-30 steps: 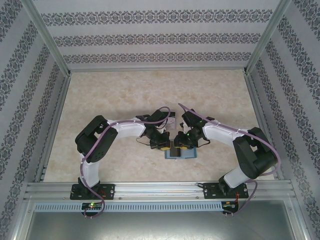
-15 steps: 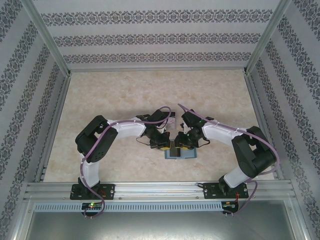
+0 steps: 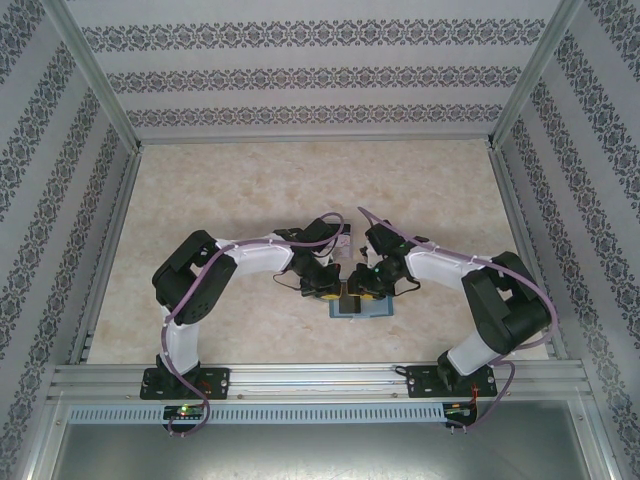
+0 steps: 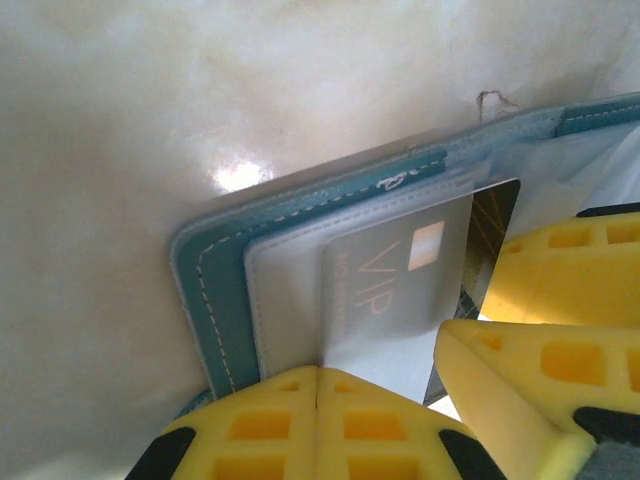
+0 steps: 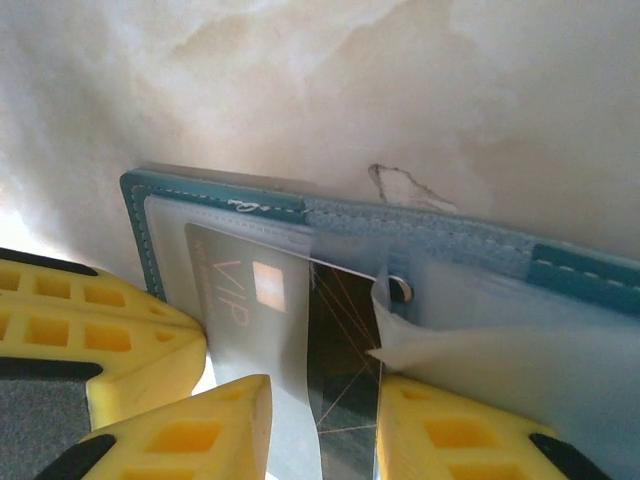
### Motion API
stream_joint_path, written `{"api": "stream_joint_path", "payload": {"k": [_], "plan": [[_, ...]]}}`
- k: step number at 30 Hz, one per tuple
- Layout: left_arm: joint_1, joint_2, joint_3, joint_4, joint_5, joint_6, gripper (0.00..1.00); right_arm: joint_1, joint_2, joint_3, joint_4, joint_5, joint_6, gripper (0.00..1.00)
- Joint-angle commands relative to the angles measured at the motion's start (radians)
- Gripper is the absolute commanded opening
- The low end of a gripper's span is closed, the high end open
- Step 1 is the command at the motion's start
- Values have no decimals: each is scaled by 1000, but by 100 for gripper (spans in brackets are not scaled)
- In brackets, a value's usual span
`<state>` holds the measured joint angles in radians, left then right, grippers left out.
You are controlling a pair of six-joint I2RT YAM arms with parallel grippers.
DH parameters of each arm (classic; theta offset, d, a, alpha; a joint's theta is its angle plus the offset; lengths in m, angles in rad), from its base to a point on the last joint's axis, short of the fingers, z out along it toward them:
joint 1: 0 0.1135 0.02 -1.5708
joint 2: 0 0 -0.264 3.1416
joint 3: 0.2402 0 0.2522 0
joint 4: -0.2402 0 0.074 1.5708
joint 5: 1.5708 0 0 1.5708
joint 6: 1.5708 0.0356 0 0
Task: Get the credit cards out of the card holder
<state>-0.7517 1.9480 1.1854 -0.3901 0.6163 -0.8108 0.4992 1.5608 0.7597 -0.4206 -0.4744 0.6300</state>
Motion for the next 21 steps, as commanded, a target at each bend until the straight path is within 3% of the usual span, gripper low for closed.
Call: {"api": "stream_joint_path", "payload": {"k": [1,9,21], "plan": [[-10,43,1,-75,-56,25,0,-19,-48,-27,35,-62,19,30],[-9,52,16,-85,-51,32,0,-72,-97,-86,147,-164,56,23],[-9,57,27,-96,-54,39,0,-85,-67,-99,133,-141,23,7]]}}
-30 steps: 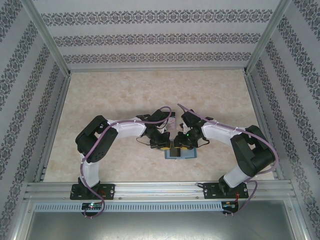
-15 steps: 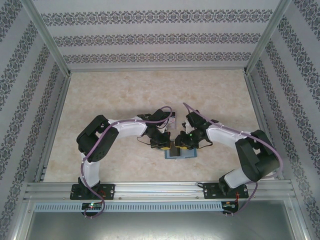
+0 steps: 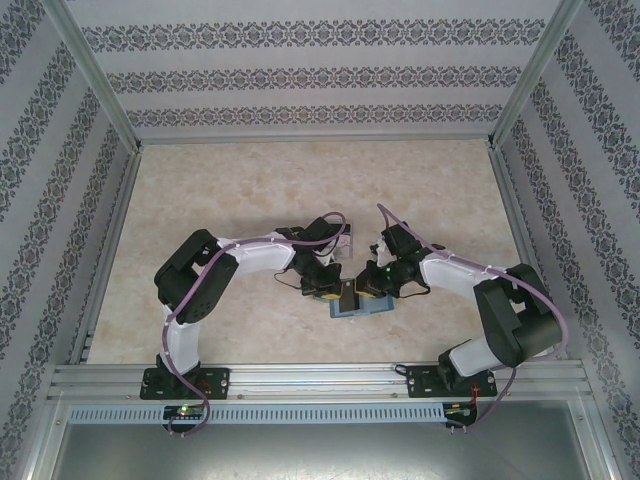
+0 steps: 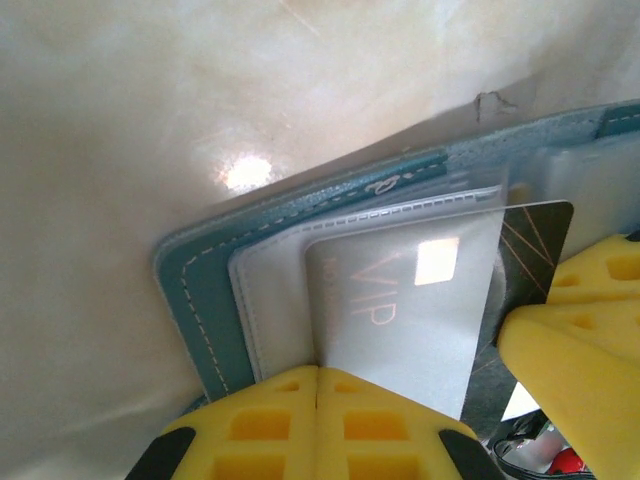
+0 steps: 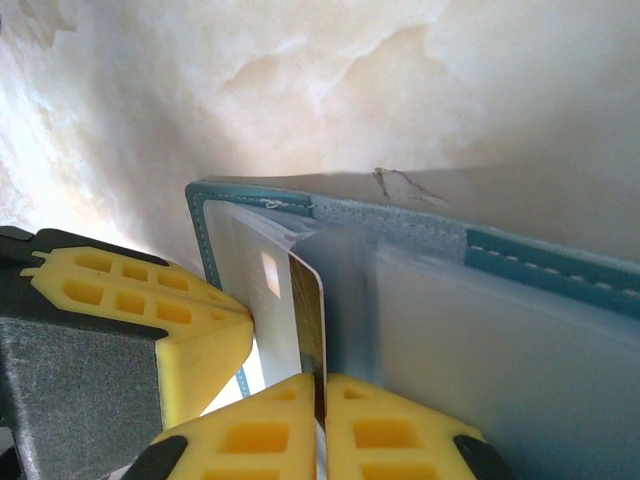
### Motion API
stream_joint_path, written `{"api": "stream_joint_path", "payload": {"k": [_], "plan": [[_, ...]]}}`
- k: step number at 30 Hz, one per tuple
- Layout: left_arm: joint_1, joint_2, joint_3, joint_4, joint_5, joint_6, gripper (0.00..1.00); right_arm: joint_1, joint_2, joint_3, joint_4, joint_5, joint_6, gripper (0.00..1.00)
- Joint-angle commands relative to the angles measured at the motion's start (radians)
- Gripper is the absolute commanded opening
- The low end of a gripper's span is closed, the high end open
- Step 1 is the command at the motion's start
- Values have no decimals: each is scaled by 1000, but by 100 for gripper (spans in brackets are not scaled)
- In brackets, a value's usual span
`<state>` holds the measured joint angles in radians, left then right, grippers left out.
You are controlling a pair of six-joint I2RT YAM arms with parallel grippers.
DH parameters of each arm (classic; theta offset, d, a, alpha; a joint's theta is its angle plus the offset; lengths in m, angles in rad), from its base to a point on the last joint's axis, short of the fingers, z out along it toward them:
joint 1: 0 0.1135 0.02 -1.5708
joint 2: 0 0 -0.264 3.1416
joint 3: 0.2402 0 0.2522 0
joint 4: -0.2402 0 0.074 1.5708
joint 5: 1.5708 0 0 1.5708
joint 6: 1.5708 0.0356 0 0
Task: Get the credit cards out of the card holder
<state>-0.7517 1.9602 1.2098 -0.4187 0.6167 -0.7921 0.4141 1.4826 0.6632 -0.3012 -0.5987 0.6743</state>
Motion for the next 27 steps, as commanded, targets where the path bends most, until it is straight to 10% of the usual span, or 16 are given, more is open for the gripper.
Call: {"api": "stream_joint_path", "payload": {"k": [1,27], "plan": [[-10,44,2,-68,-55,20,0,0,9,2,-3,2,-31,6],[26,-19,-43,-116,-87,66,0,68,-34,169,-416,369,-167,0]]}}
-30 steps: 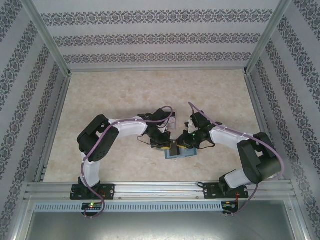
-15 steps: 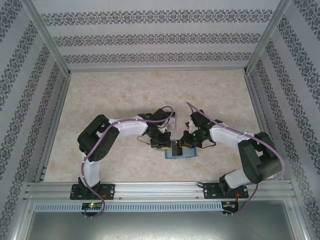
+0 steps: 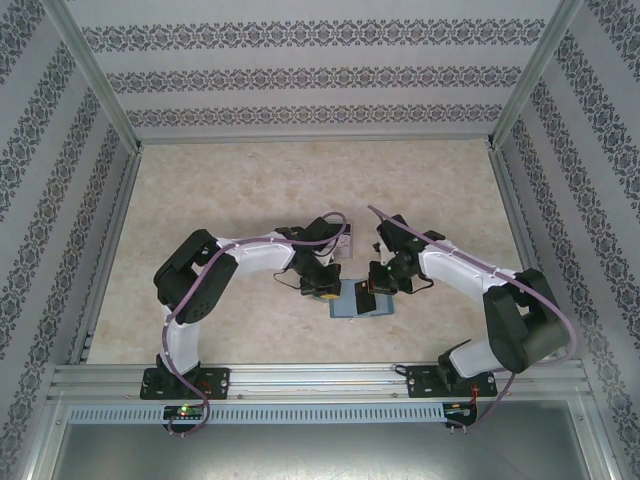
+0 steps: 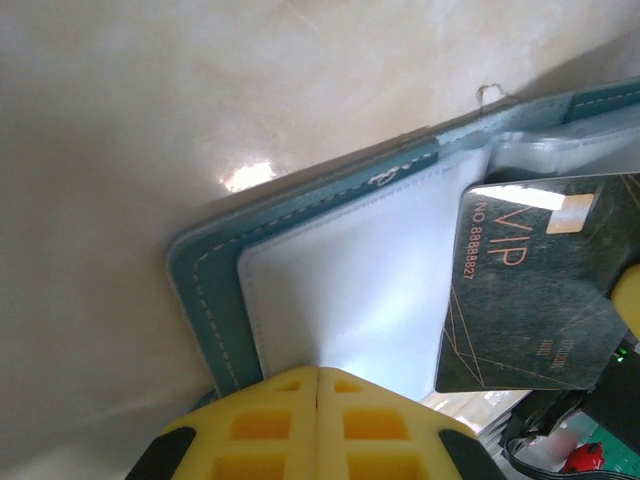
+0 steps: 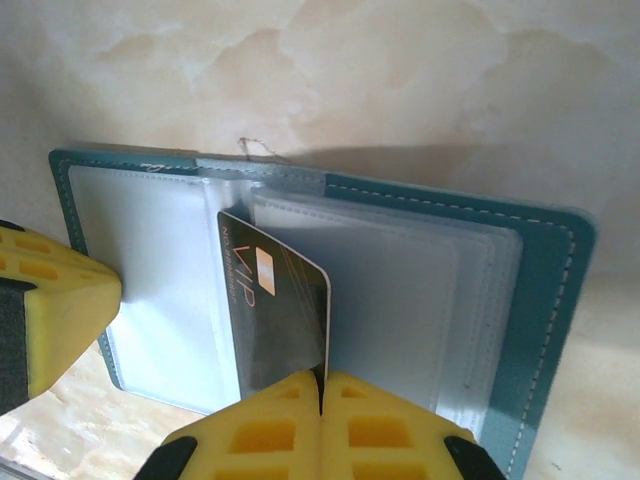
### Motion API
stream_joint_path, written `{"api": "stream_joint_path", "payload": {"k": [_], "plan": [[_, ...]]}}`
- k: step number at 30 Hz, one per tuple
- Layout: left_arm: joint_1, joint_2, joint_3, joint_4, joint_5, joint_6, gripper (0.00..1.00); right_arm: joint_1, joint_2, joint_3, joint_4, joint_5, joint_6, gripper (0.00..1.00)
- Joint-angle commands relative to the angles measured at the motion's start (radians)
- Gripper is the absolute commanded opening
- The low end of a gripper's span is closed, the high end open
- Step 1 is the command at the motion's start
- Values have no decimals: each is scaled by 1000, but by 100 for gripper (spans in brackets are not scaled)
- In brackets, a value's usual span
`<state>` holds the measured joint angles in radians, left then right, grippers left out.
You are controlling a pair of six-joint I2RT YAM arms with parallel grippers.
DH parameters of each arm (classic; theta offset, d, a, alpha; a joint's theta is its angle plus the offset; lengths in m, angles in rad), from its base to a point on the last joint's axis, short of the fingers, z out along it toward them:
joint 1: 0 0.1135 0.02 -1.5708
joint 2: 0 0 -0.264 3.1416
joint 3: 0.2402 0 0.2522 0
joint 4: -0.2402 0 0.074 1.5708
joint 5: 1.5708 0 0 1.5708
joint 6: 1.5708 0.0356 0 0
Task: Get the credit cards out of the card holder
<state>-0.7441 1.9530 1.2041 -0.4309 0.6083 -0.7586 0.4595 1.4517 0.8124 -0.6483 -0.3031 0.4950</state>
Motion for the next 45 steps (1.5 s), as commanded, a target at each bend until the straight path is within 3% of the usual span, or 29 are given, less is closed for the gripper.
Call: {"api": "stream_joint_path", "payload": {"k": [1,13,21,45], "plan": [[21,-17,-41,-106,-78,36,0,36,2,27,-70,77,21,0],[80,-110,-118,-125,-78,76,0,153,66,94,-20,57,129,0],[92,-160,-91,-147,-59,88,4,171,83,123,-50,101,133,0],[16,21,14,-116,-39,48,4,172,101,115,-27,66,122,0]]}}
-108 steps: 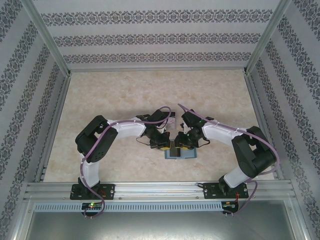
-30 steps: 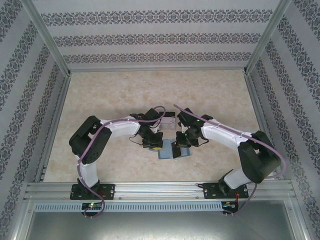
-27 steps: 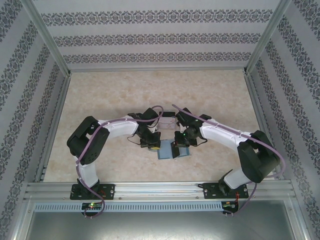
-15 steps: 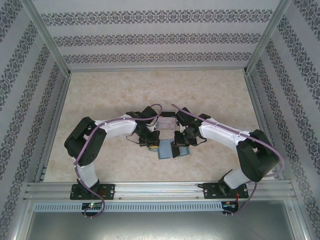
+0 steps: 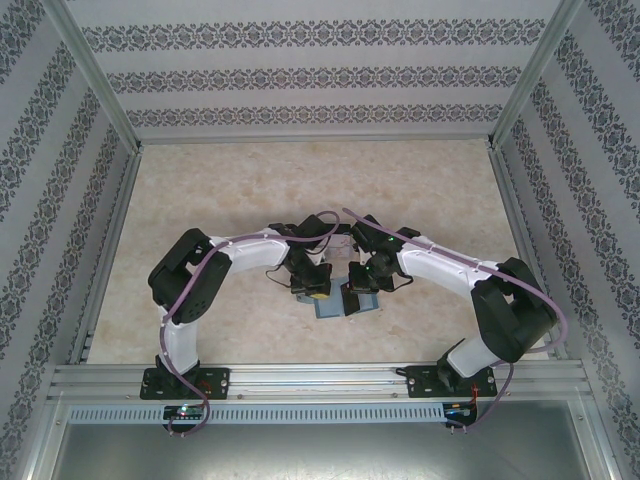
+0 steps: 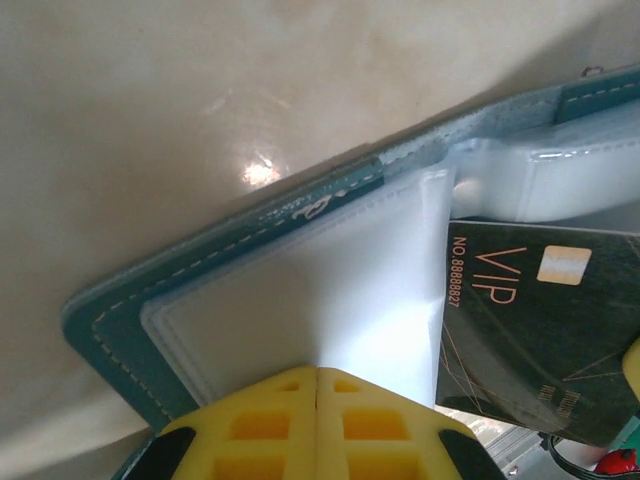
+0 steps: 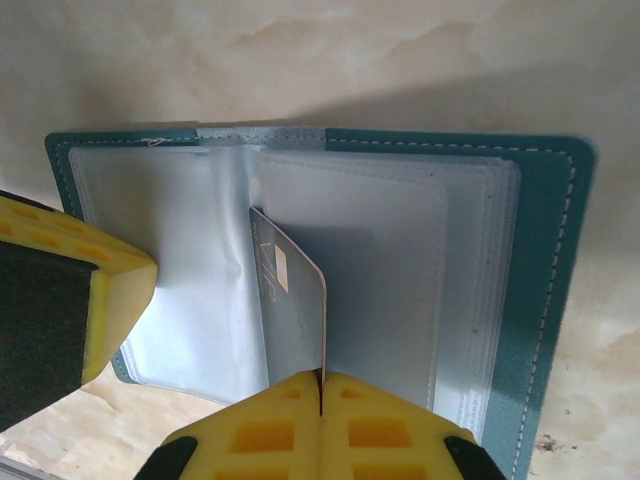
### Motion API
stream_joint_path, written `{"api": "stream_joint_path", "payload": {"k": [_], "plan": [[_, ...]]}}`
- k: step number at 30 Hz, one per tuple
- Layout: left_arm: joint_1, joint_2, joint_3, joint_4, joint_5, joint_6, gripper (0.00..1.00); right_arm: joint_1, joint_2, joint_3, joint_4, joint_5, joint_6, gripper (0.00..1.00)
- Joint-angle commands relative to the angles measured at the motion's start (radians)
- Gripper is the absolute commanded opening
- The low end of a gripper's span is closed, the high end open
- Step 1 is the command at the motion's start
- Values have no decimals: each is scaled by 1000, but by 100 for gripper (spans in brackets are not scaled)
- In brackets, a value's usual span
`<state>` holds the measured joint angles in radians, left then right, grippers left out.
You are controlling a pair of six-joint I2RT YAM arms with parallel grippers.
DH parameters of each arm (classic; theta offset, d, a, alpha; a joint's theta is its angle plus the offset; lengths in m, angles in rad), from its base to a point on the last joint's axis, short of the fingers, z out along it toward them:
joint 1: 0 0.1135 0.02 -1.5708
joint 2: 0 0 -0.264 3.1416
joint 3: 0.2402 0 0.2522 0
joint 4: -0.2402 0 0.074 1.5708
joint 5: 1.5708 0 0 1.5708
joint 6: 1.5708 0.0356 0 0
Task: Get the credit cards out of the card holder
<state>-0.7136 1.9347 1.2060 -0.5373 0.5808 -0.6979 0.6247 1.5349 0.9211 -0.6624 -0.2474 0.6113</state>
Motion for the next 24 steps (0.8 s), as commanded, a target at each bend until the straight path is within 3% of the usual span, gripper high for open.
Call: {"api": "stream_joint_path", "payload": {"k": [1,13,20,24], "plan": [[-17,43,19,-5,-7,-16,4,7,19,5,-11,9,7,0],[-33,72,63,22,21,-33,4,9,19,0,-6,3,6,2],[-32,65,54,13,8,-26,4,-2,12,-29,67,-72,40,18],[-32,63,52,16,9,-28,4,-8,6,-46,107,-106,58,20]]}}
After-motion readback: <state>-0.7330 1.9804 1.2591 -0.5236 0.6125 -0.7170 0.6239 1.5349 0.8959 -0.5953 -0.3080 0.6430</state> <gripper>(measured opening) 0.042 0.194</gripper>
